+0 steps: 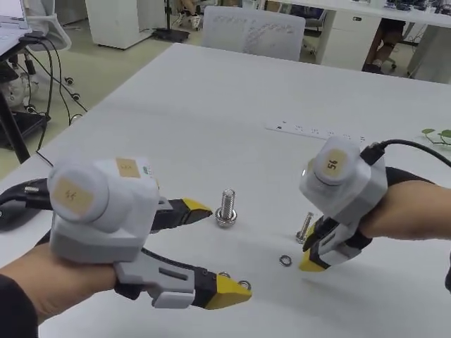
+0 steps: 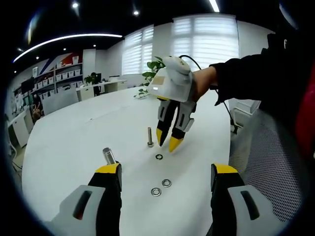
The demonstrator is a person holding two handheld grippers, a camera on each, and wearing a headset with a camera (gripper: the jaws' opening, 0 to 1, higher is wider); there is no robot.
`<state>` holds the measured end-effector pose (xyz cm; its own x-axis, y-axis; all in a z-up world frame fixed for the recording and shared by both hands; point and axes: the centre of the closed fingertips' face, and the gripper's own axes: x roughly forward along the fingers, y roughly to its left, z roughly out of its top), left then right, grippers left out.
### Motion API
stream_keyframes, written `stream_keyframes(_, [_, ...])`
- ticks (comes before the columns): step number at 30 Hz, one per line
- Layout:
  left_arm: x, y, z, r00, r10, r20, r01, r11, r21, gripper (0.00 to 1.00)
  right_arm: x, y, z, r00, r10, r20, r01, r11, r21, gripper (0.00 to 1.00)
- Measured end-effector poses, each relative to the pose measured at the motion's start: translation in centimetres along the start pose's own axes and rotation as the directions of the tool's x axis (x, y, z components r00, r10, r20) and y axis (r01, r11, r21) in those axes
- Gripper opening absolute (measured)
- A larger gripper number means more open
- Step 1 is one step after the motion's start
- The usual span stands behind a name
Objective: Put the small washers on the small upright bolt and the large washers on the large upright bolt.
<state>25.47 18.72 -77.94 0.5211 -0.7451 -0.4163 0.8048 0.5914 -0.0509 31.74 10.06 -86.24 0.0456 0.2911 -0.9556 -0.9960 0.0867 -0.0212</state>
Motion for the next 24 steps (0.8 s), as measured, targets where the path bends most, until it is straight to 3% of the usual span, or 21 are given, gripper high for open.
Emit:
stream_keyframes(9, [-0.1, 0.1, 0.0, 1.0, 0.006, 0.004, -0.006, 1.0, -0.002, 0.73, 1.2, -0.1, 0.8, 0.9999, 0.006, -0.01, -0.006, 1.0, -0.02, 0.2])
stream_keyframes(24, [-0.2, 0.1, -0.1, 0.9999, 0.01, 0.009, -0.01, 1.0, -0.008, 0.73, 2.0, -0.4, 0.6, 0.9995, 0.017, -0.028, -0.018, 1.0, -0.019, 0.19])
